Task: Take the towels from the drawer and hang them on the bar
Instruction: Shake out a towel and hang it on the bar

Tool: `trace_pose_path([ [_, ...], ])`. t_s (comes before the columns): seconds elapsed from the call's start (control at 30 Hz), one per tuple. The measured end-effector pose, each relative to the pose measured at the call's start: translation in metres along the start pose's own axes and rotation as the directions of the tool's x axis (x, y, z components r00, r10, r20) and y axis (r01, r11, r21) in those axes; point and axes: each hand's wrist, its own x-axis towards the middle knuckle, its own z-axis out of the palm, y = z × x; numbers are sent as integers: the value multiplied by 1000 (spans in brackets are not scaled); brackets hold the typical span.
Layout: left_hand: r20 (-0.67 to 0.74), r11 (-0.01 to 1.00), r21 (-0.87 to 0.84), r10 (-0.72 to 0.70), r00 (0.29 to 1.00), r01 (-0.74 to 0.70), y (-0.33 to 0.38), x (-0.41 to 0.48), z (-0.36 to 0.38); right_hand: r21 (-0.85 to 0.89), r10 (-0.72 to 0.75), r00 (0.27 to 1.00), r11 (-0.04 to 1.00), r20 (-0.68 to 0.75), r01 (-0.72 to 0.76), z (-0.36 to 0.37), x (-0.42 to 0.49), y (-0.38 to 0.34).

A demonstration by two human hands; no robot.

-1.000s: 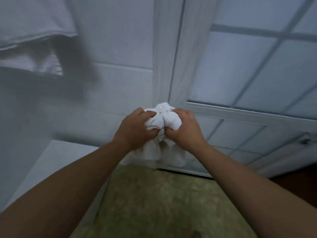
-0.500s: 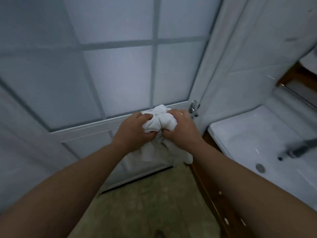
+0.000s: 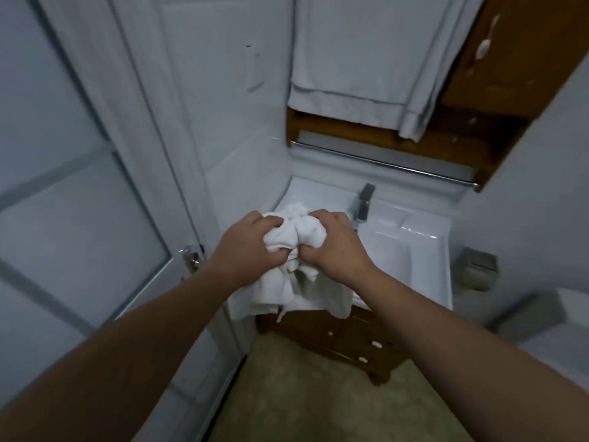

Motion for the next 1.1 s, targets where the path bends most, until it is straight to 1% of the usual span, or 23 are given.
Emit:
trace_pose_path([
  [0.1, 40, 993, -76, 92, 995, -89, 11, 26, 34, -40, 88, 995, 995, -56, -91, -20, -4, 23],
  [0.27, 186, 967, -188, 204, 961, -169, 47, 62, 90, -82, 234, 966, 966, -114, -244, -53, -11, 83],
  [0.37, 219, 955, -166, 280, 935, -247, 63, 96, 127, -62, 271, 952, 957, -146, -282, -72, 0, 121],
  [0.43, 227, 951, -140, 302, 926, -275, 74, 120, 148, -50, 287, 945, 953, -155, -298, -82, 12, 148],
  [0.57, 233, 959, -74, 282, 931, -272, 89, 169, 191, -28, 303, 943, 950, -133, -310, -99, 51, 211],
  [0.7, 309, 974, -11, 218, 926, -225, 91, 217, 227, 25, 327, 937, 945, -125, -327, -100, 94, 267],
  [0.77, 310, 979, 5, 192, 931, -204, 86, 237, 236, 74, 335, 936, 942, -110, -328, -98, 115, 284],
  [0.83, 276, 984, 7, 171, 946, -180, 75, 253, 247, 109, 325, 939, 943, -115, -314, -93, 136, 298],
  [0.93, 258, 991, 18, 123, 958, -132, 58, 271, 260, 135, 327, 935, 941, -139, -309, -78, 163, 311],
  [1.0, 268, 990, 24, 130, 955, -141, 46, 285, 265, 136, 342, 927, 937, -156, -323, -66, 176, 317],
  [1.07, 336, 987, 35, 138, 932, -158, 32, 300, 271, 112, 387, 913, 921, -133, -374, -55, 186, 324],
  [1.1, 392, 986, 66, 116, 913, -153, 25, 305, 277, 91, 427, 899, 903, -92, -420, -51, 189, 328],
])
